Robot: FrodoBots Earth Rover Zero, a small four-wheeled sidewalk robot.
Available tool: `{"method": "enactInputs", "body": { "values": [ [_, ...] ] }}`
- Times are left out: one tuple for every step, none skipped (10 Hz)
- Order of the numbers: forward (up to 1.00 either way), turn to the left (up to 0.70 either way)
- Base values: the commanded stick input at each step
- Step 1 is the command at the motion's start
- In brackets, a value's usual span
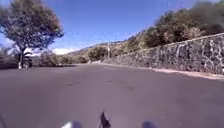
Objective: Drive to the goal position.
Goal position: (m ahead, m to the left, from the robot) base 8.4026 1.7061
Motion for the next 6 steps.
{"method": "enactInputs", "body": {
  "values": [
    [0.30,0.00],
    [0.30,0.00],
    [0.30,0.00],
    [0.85,0.00],
    [0.85,0.00],
    [0.85,0.01]
  ]
}}
